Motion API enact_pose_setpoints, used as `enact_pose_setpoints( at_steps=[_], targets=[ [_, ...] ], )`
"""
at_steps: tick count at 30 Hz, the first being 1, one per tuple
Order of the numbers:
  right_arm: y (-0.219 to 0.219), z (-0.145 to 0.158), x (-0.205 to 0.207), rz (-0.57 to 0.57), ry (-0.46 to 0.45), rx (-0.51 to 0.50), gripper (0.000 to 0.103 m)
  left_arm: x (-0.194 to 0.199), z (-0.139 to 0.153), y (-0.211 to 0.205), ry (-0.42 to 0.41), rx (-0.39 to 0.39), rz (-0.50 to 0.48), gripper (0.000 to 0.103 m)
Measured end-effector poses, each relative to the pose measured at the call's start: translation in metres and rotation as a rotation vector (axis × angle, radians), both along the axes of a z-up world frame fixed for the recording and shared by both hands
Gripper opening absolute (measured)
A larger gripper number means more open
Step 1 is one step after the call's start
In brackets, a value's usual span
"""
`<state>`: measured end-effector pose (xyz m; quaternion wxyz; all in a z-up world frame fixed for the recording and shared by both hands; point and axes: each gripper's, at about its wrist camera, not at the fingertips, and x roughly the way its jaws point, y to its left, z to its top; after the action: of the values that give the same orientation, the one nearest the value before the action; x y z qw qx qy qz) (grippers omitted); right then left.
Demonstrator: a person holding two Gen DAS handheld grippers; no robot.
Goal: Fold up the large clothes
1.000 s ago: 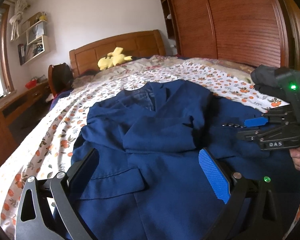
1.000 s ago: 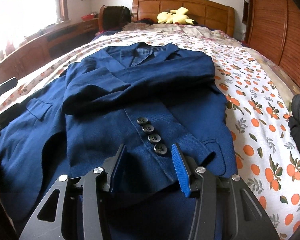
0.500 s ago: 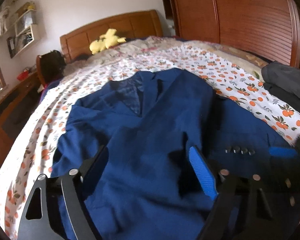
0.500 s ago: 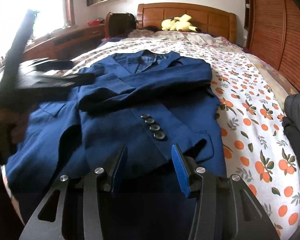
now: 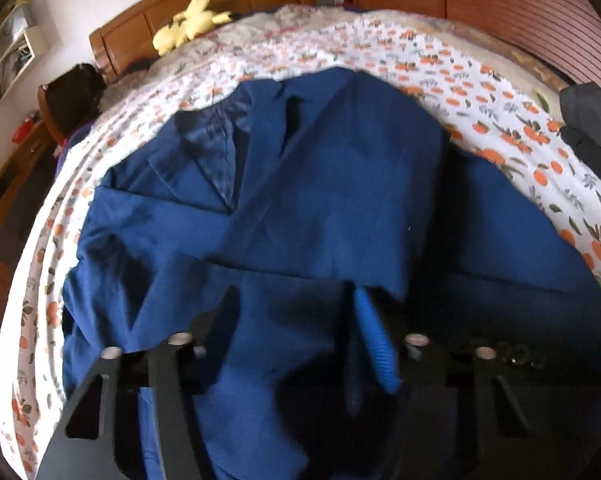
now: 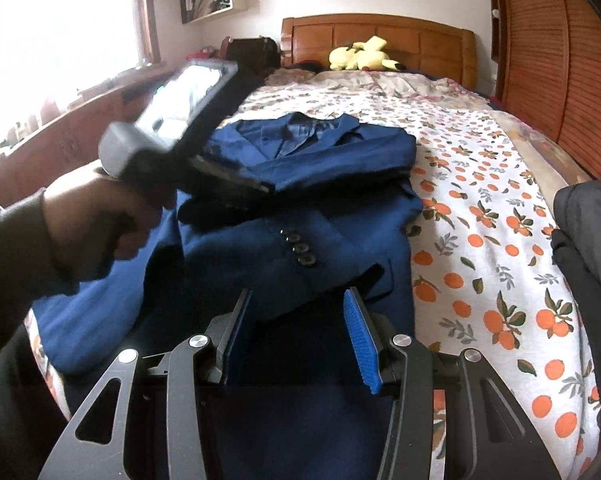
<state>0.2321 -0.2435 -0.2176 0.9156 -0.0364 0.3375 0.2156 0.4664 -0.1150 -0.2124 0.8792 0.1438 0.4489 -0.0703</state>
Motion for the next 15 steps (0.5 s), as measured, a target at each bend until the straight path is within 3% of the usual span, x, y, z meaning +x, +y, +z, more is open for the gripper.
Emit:
enact_pose_setpoints(
  at_steps=[1, 2, 3, 4, 8, 15],
  targets=[
    [0.000, 0.001, 0.000, -0.001, -0.001, 0.001, 0.045, 0.001, -0.002, 0.000, 0.015, -0.006, -0.003, 0.030],
    [0.000, 0.002, 0.000, -0.001, -0.003, 0.002, 0.045, 0.000, -0.004, 0.001, 0.029, -0.022, -0.010, 0.023],
    [0.000, 0.003, 0.000, -0.001, -0.005, 0.004, 0.045, -0.002, -0.003, 0.003, 0.031, -0.029, -0.011, 0.007],
    [0.001, 0.004, 0.002, 0.000, -0.006, 0.004, 0.045, -0.004, -0.001, 0.005, 0.025, -0.032, -0.008, 0.003],
    [0.008, 0.005, 0.005, 0.012, -0.010, -0.003, 0.045, -0.029, 0.026, 0.021, -0.111, -0.040, 0.025, 0.003],
    [0.017, 0.009, 0.013, 0.010, -0.018, -0.009, 0.045, -0.087, 0.069, 0.052, -0.235, -0.080, 0.029, 0.003]
  ],
)
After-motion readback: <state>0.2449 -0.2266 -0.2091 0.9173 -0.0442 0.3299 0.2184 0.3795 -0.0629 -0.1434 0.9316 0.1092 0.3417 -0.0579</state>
